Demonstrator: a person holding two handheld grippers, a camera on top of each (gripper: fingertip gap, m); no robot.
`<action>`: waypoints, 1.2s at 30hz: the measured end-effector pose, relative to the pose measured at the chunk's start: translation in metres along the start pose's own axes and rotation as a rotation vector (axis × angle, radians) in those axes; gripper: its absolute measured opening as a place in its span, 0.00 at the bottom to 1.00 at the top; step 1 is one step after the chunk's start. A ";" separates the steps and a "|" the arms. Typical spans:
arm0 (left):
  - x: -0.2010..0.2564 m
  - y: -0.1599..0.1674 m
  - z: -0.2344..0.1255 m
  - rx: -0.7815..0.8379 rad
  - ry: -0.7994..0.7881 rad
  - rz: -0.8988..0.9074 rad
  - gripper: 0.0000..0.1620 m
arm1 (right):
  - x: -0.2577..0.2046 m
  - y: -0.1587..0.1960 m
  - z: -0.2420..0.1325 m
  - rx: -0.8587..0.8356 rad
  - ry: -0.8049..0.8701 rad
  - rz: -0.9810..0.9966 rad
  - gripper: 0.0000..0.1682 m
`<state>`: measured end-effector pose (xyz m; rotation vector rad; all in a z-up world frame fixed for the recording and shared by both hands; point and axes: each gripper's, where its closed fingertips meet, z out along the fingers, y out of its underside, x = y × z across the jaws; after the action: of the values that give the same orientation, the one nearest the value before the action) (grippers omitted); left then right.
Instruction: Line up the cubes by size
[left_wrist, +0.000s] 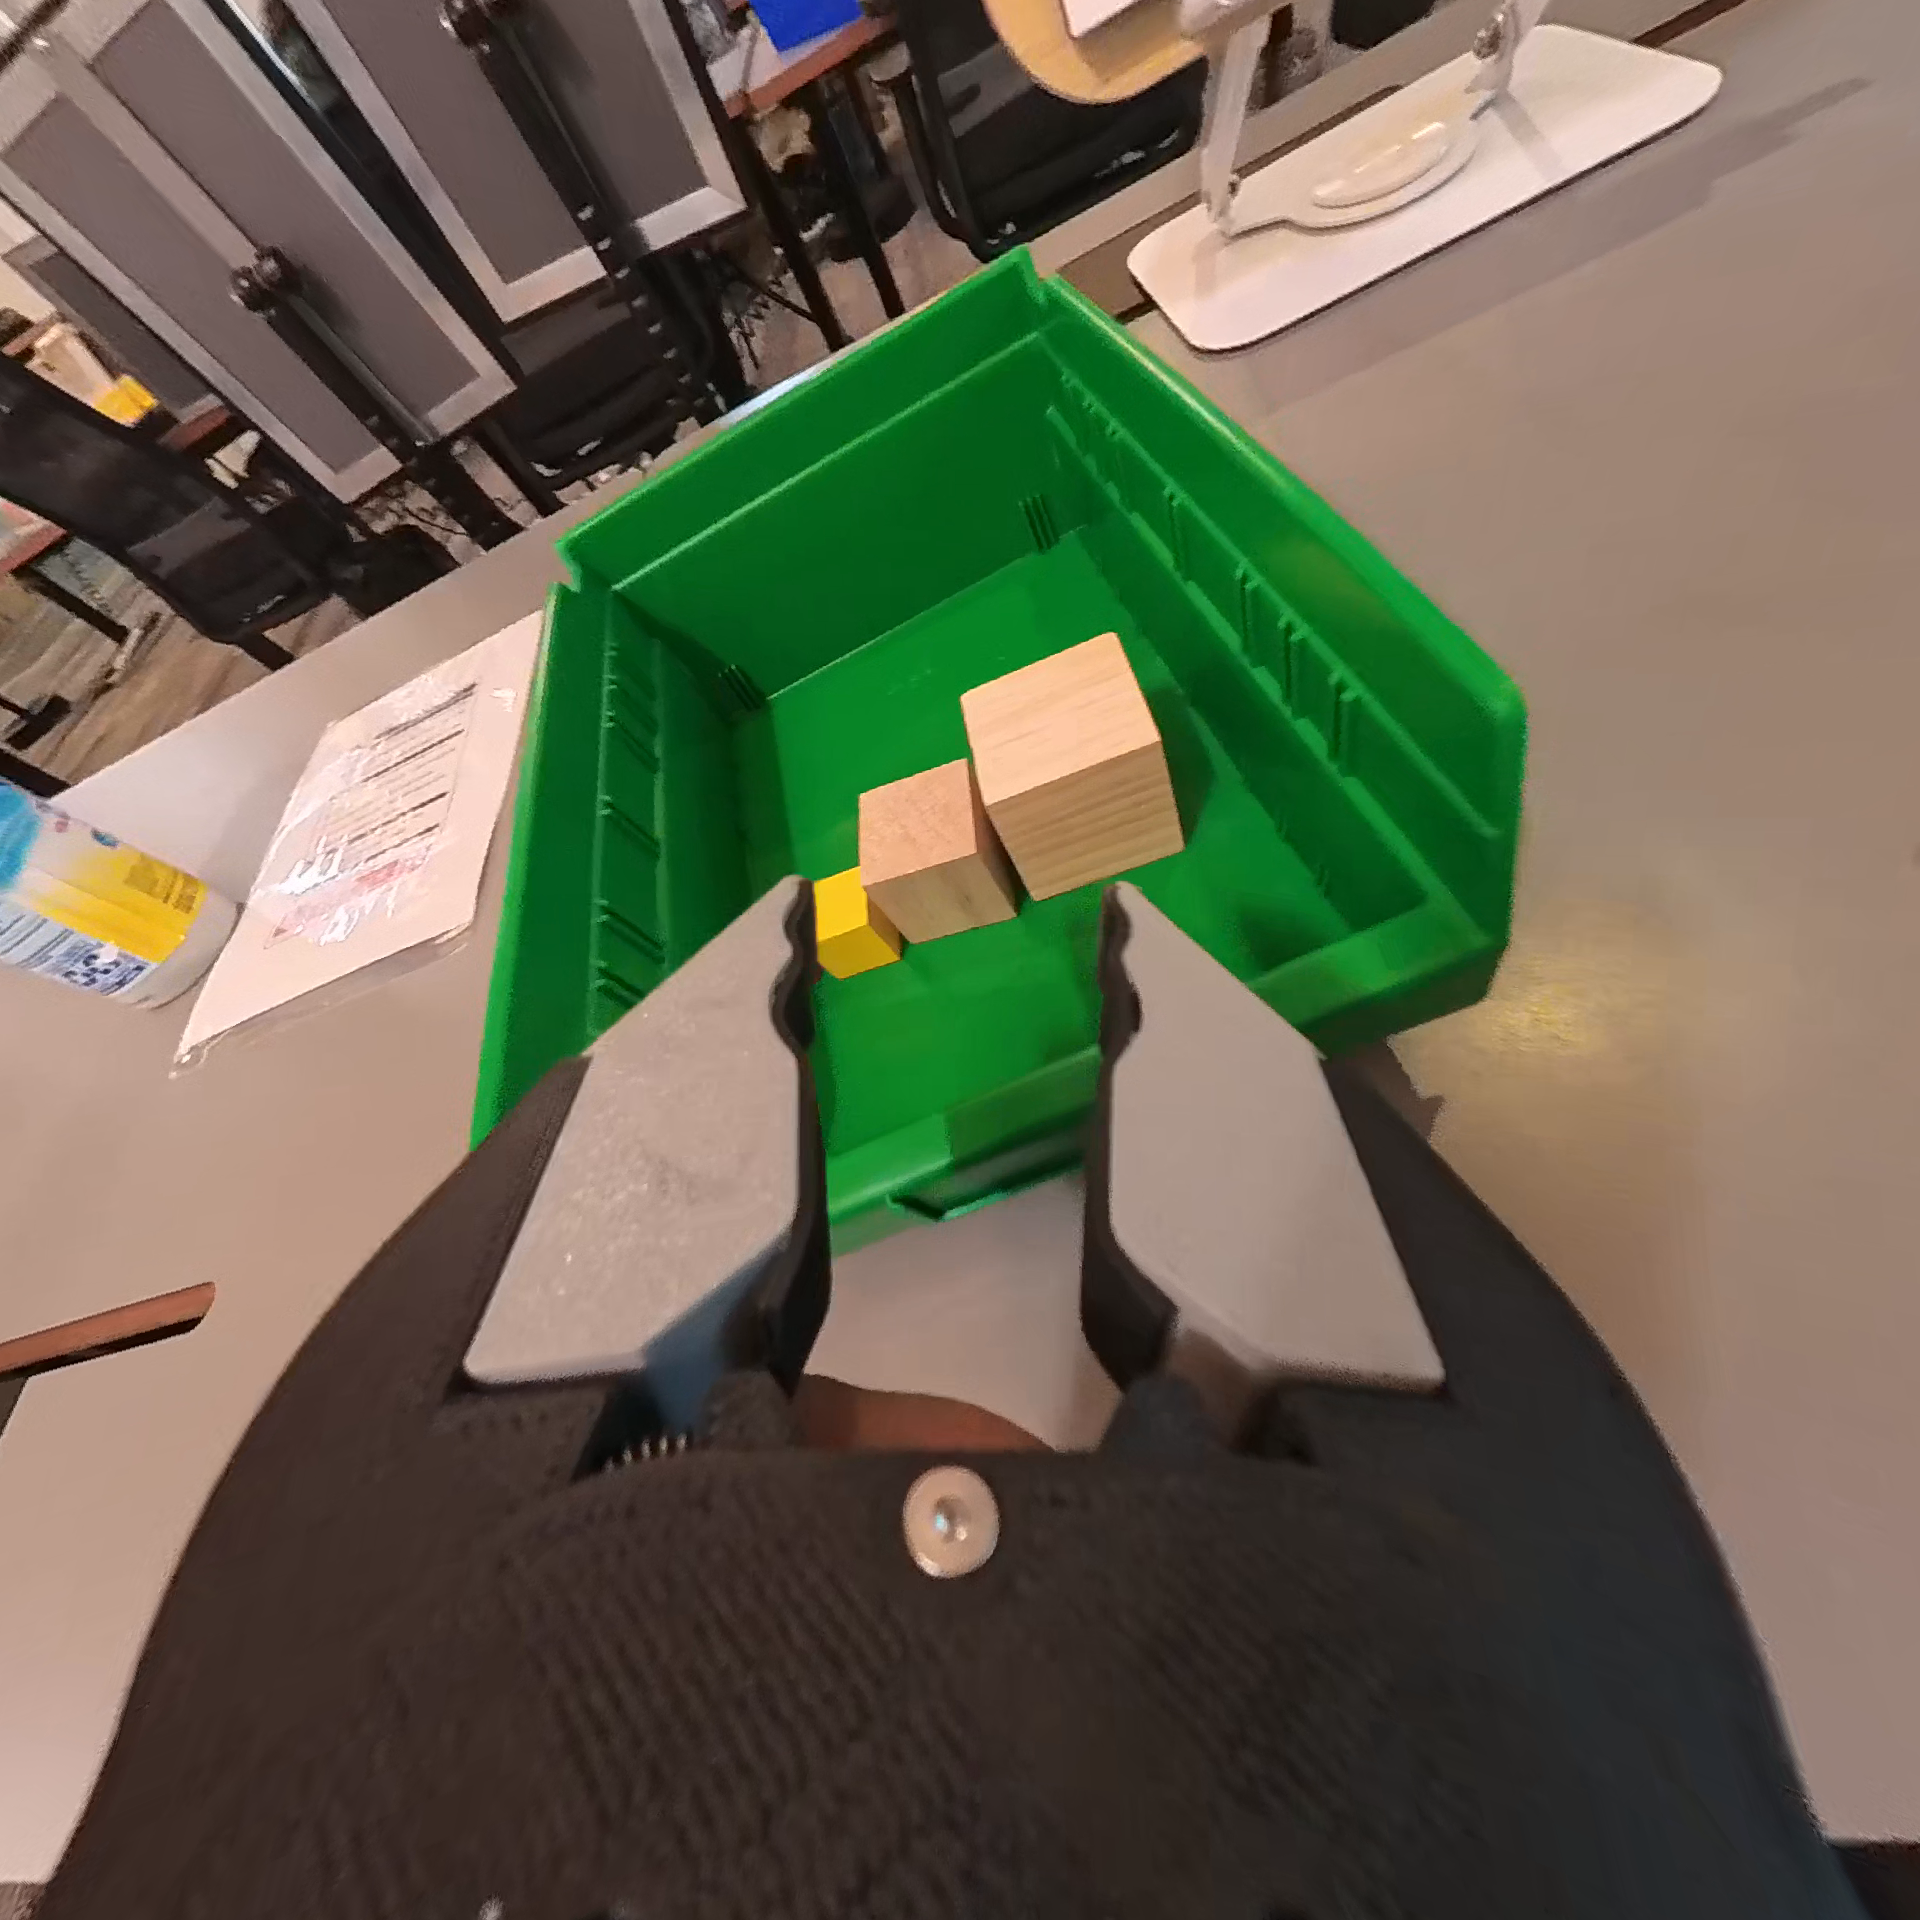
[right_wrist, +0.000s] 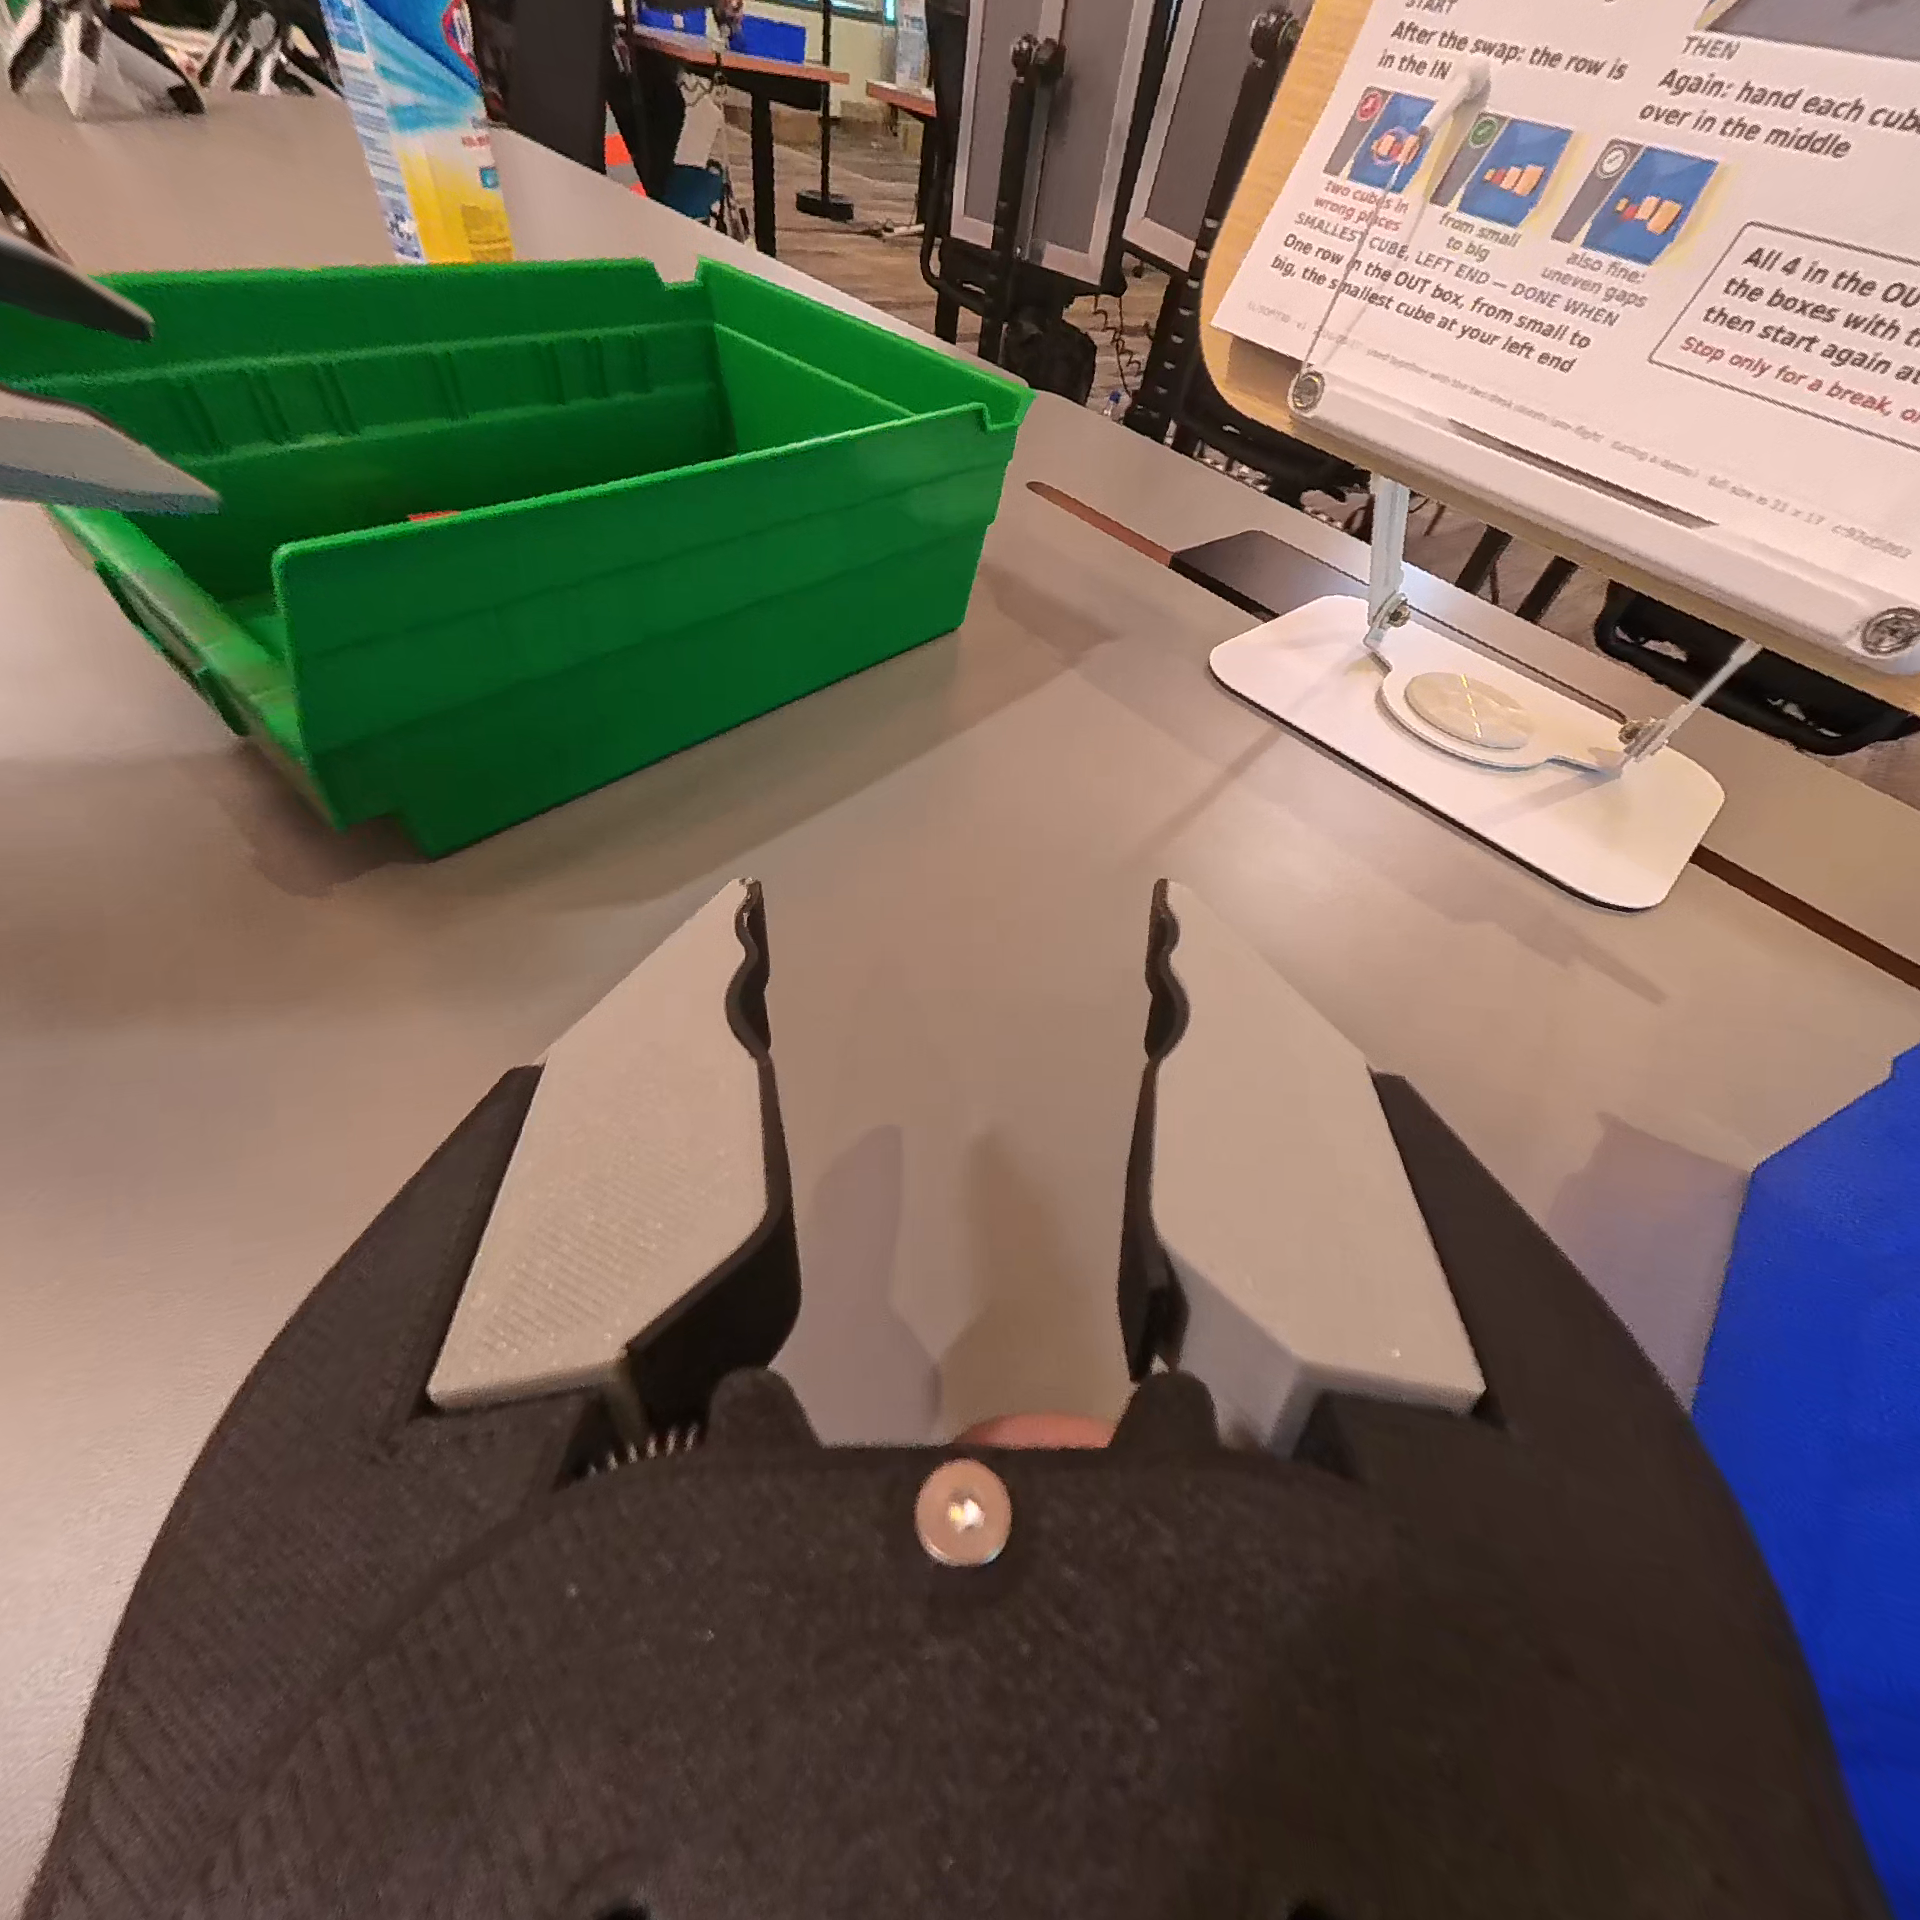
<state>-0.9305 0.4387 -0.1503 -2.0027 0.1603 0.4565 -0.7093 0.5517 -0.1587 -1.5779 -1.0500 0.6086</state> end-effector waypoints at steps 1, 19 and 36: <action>0.002 0.002 0.001 -0.010 0.012 0.012 0.32 | -0.001 -0.001 0.000 0.001 0.002 -0.008 0.42; 0.012 0.055 0.070 -0.480 0.422 0.307 0.00 | -0.005 0.010 0.005 -0.035 -0.017 -0.008 0.42; -0.022 0.028 0.160 -0.412 0.157 0.302 0.00 | -0.009 0.008 0.005 -0.033 -0.035 -0.010 0.41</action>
<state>-0.9992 0.5656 -0.2285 -2.4327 0.5057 0.5559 -0.7155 0.5460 -0.1696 -1.5946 -1.0983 0.6175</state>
